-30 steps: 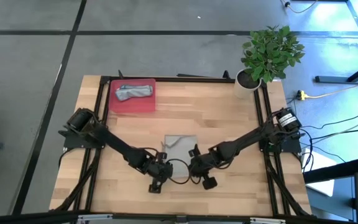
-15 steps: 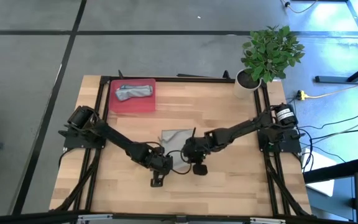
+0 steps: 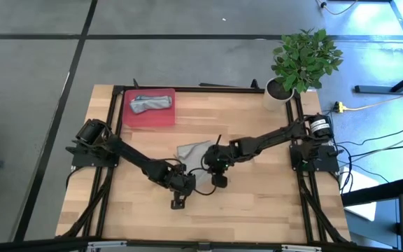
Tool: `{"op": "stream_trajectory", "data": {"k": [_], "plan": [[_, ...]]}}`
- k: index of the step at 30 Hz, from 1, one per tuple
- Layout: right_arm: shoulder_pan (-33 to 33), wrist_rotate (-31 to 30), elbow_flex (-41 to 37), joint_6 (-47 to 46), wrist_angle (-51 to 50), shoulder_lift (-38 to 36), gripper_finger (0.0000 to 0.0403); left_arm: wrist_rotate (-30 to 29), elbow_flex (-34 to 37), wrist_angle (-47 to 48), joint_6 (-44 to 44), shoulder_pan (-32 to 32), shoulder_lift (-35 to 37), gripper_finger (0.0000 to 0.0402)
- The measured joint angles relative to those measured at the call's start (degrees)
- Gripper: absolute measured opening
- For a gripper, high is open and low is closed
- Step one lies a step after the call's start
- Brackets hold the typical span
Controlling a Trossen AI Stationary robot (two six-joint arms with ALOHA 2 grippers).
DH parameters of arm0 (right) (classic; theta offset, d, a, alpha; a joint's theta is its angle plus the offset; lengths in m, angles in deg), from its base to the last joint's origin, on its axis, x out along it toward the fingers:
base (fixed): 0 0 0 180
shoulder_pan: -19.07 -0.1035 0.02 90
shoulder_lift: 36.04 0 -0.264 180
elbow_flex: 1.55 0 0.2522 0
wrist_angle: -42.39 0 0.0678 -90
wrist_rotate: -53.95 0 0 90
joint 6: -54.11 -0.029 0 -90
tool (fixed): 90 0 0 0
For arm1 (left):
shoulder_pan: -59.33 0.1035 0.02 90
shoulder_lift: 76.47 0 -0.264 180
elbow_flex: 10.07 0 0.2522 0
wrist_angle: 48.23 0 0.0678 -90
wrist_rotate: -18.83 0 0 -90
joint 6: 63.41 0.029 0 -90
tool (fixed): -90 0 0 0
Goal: Roll microfiber towels into tight, uniform cylinder then place into a basket
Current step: Roll the gray towel
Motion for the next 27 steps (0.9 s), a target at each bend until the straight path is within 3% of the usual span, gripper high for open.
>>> {"op": "stream_trajectory", "data": {"k": [20, 27], "plan": [[0.8, -1.4, -1.3, 0.2, 5.0, 5.6, 0.0003, 0.1, 0.0, 0.1, -0.9, 0.0, 0.5, 0.0], [0.9, -1.2, -1.4, 0.5, 5.0, 5.7, 0.0003, -2.2, 0.0, 3.5, -1.6, 1.0, 4.9, 0.0]]}}
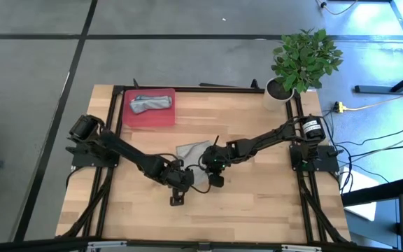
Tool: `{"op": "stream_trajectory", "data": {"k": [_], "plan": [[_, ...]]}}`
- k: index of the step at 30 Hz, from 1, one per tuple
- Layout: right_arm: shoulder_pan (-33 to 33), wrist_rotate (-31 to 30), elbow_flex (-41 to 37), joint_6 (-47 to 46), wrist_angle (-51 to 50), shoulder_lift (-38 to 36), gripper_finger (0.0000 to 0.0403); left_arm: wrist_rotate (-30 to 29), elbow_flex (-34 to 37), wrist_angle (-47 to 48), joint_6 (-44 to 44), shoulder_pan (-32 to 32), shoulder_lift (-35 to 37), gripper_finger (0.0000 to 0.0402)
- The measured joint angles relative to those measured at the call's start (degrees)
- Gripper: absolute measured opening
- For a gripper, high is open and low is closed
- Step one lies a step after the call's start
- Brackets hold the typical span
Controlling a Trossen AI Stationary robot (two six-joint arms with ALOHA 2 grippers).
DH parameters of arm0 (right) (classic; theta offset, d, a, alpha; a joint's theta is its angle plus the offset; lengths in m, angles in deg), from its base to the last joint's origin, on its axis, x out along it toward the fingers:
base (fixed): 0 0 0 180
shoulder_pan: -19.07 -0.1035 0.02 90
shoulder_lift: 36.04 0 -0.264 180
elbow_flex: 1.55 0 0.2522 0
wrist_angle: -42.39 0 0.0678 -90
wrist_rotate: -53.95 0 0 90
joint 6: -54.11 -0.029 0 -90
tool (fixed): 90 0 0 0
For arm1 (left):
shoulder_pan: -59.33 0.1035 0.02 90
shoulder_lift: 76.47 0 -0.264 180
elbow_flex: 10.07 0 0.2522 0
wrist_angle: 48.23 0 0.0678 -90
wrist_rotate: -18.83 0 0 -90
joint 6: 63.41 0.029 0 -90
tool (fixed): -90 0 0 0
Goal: Roll microfiber towels into tight, uniform cylinder then place into a basket
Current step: Roll the gray towel
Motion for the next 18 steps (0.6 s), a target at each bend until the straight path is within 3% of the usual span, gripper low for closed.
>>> {"op": "stream_trajectory", "data": {"k": [10, 18], "plan": [[0.0, -0.1, -0.1, 1.2, 0.2, 0.1, 0.0003, -3.5, 0.0, 9.6, -6.4, 5.3, -0.1, 0.0], [0.0, -0.2, -0.2, 1.2, 0.4, 0.2, 0.0005, -1.5, -0.1, 9.2, -5.9, 7.8, -2.8, 0.0]]}}
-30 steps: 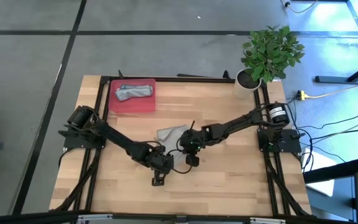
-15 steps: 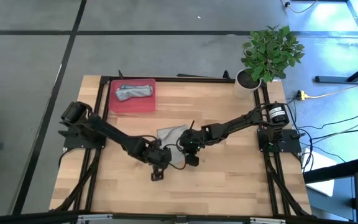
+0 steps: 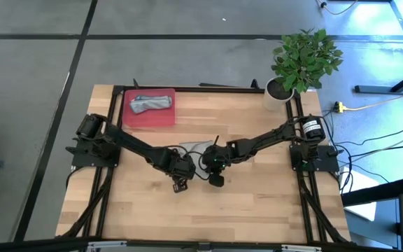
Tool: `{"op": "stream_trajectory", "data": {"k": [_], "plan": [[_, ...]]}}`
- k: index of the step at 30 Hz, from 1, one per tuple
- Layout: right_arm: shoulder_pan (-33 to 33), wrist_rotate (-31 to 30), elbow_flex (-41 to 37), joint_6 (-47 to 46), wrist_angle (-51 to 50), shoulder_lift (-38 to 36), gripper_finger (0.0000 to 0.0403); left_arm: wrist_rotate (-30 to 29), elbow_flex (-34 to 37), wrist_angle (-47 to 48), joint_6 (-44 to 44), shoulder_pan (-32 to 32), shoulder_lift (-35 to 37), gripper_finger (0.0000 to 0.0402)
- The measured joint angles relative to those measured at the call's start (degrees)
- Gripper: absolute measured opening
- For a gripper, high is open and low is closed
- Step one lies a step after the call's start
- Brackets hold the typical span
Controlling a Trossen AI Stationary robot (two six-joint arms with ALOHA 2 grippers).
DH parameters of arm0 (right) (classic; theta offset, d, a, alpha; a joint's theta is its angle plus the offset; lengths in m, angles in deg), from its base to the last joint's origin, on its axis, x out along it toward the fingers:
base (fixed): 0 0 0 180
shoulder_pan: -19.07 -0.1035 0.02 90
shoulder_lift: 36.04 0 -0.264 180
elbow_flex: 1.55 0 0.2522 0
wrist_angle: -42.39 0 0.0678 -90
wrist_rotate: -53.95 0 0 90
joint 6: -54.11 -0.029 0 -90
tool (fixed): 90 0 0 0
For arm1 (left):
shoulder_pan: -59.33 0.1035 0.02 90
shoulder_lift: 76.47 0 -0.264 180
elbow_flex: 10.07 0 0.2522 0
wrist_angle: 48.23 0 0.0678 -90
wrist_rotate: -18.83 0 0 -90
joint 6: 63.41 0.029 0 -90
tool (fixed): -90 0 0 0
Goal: Roll microfiber towels into tight, uniform cylinder then place into a basket
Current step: Roll the gray towel
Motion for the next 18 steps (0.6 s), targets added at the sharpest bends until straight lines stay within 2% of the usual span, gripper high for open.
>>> {"op": "stream_trajectory", "data": {"k": [9, 18], "plan": [[0.0, 0.8, 0.0, 0.0, 0.2, -0.2, 0.0015, 0.0, -0.2, -0.8, 1.0, 0.4, -2.2, 0.0], [0.6, 1.2, 1.1, 3.1, -0.3, -0.8, 0.0062, 0.0, -0.1, -1.1, 1.1, 0.4, -2.4, 0.0]]}}
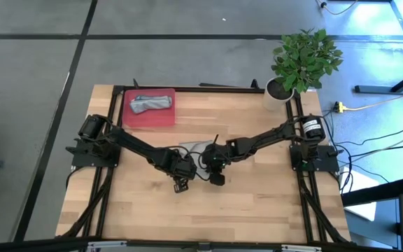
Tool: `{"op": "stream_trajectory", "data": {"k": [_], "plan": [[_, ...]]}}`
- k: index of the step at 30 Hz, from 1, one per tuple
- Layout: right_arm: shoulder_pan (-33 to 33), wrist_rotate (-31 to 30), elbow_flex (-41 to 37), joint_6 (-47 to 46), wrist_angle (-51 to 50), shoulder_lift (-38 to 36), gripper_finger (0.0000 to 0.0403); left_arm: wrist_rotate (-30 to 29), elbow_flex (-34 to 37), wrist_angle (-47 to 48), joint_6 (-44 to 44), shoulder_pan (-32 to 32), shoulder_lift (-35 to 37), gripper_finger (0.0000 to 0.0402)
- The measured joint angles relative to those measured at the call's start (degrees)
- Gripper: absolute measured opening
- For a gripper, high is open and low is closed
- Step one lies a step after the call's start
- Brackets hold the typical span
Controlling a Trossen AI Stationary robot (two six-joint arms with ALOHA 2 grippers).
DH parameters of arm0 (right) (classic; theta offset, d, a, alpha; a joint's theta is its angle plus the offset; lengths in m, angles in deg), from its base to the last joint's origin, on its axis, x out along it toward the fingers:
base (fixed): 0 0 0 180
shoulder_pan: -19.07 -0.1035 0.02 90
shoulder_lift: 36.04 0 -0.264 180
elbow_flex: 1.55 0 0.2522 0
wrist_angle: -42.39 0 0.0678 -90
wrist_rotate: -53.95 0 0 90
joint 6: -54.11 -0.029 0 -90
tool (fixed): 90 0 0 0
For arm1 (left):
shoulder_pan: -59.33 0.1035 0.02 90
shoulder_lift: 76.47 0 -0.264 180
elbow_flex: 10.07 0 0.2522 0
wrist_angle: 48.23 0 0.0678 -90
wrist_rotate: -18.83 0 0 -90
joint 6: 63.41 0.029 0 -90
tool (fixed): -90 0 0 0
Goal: Roll microfiber towels into tight, uniform cylinder then place into a basket
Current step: Roll the gray towel
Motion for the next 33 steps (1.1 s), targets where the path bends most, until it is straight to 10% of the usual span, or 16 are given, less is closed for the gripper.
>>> {"op": "stream_trajectory", "data": {"k": [17, 33], "plan": [[0.9, -0.3, 10.6, 0.3, -23.9, -3.4, 0.008, -0.7, 0.1, -0.2, 0.6, -0.3, -0.1, 0.0], [-1.8, 0.2, 1.6, 0.3, -4.5, -3.2, 0.008, -1.5, 0.1, -0.2, 1.8, -0.5, -0.2, 0.0]]}}
